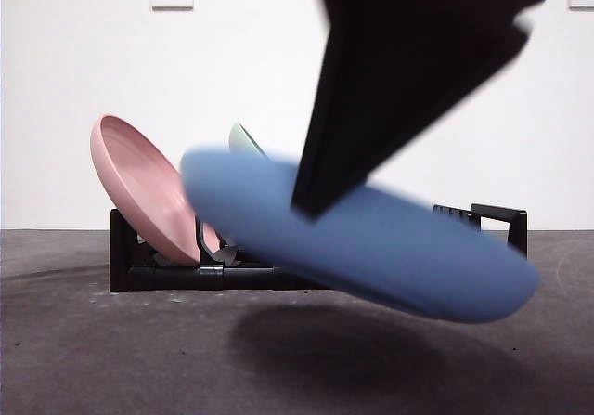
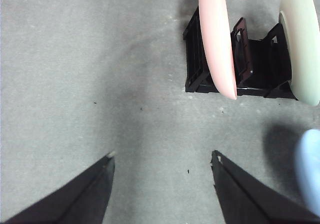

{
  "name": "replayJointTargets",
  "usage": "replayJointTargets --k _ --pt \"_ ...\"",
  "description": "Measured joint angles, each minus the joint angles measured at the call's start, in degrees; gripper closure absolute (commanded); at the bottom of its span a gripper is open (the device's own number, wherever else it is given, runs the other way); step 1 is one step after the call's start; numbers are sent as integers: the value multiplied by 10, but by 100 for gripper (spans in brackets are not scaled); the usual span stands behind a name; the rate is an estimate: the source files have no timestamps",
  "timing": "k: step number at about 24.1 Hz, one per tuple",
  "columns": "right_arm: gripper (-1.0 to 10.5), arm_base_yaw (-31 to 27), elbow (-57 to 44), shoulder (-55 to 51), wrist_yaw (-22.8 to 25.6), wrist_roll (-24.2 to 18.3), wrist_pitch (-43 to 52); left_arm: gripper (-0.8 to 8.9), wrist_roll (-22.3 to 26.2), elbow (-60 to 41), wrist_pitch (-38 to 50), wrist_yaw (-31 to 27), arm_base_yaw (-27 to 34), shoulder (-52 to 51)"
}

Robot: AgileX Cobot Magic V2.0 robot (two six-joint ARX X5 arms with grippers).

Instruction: Place the plate

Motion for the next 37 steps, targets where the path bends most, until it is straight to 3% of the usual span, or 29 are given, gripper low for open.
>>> replayJointTargets --k 6,18,30,32,37 --pt "933 16 15 81 62 -41 10 502 0 0 0 0 0 0" --pt "932 16 17 171 79 -136 93 502 4 0 0 0 0 0" --pt "928 1 18 196 105 -148 90 502 9 0 0 0 0 0" --pt "894 0 18 196 105 -148 84 502 9 0 0 0 0 0" --pt "687 -3 18 196 107 -145 68 501 9 0 0 0 0 0"
